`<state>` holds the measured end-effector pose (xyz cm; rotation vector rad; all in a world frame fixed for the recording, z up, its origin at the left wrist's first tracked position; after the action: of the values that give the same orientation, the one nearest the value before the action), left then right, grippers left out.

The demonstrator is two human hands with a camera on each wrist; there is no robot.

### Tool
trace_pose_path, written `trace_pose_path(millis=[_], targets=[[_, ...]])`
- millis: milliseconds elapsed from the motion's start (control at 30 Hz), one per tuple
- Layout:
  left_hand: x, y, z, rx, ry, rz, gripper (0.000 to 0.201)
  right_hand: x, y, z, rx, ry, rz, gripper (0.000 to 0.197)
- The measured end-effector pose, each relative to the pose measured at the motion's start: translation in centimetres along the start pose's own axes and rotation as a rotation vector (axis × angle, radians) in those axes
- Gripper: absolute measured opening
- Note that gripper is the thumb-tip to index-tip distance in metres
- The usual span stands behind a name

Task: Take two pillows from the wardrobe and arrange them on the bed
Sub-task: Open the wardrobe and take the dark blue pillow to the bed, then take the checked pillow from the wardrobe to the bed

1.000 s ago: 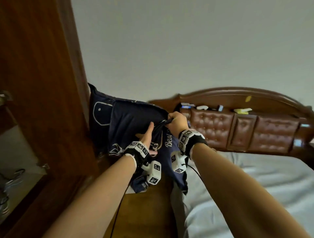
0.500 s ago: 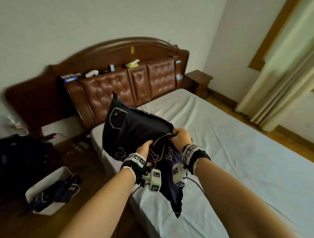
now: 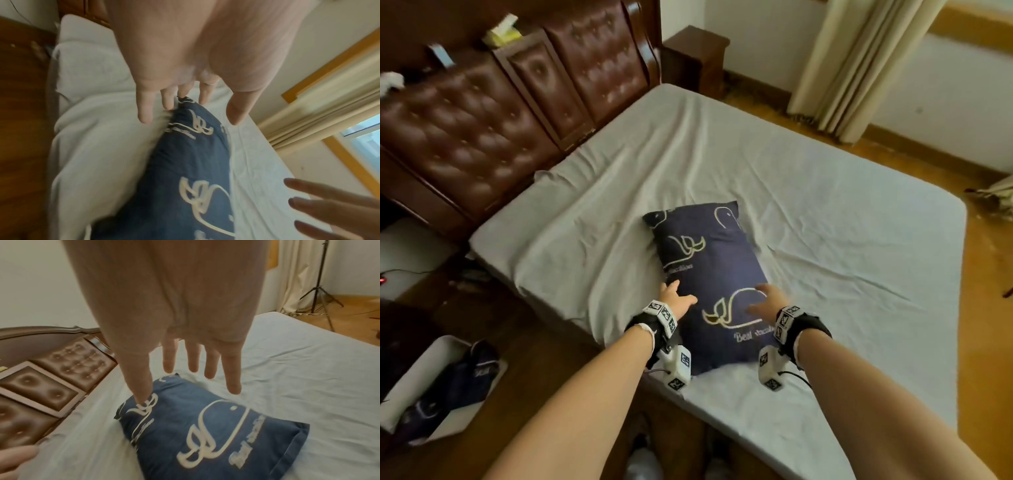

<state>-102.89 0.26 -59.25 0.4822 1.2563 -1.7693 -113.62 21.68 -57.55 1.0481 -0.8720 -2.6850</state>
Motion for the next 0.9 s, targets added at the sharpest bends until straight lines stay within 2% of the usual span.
trace_pose_path(millis=[167, 267, 367, 467, 600, 800, 900], targets=[[-3.0, 1.8, 5.0, -0.002, -0.079, 0.067, 0.054, 0.8, 5.7, -1.9, -0.135, 0.109, 0.158, 0.059], [-6.7, 4.3, 11.2, -0.031, -0.220, 0.105, 0.048, -0.3, 12.5, -6.6, -0.214, 0.229, 0.326, 0.055], [-11.6, 9.0, 17.7, -0.037, -0.372, 0.139, 0.047, -4.1, 20.7, -12.9, -0.253, 0.362, 0.506, 0.050], [-17.9, 15.5, 23.6, -0.070, -0.515, 0.195, 0.050, -10.3, 28.2, -20.2, -0.331, 0.517, 0.702, 0.046], [-27.5, 25.5, 30.7, -0.187, -0.741, 0.319, 0.040, -21.3, 36.4, -30.1, -0.411, 0.688, 0.936, 0.045], [-42.9, 41.1, 39.5, -0.433, -1.057, 0.449, 0.043, -40.3, 44.3, -44.0, -0.547, 0.872, 1.252, 0.038], [-50.3, 48.2, 42.8, -0.523, -1.193, 0.495, 0.041, -49.2, 47.3, -50.6, -0.590, 0.976, 1.363, 0.031]])
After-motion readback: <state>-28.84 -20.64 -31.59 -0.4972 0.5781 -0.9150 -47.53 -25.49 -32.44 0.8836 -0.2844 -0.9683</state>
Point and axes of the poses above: each hand's wrist, its own x-axis towards the middle knuckle, its own z-axis out of the back of the hand, y = z × x, the point moved 4 cm from there along x, towards the middle knuckle, and after that the axes turned 6 degrees about z, right-handed, at the moved point
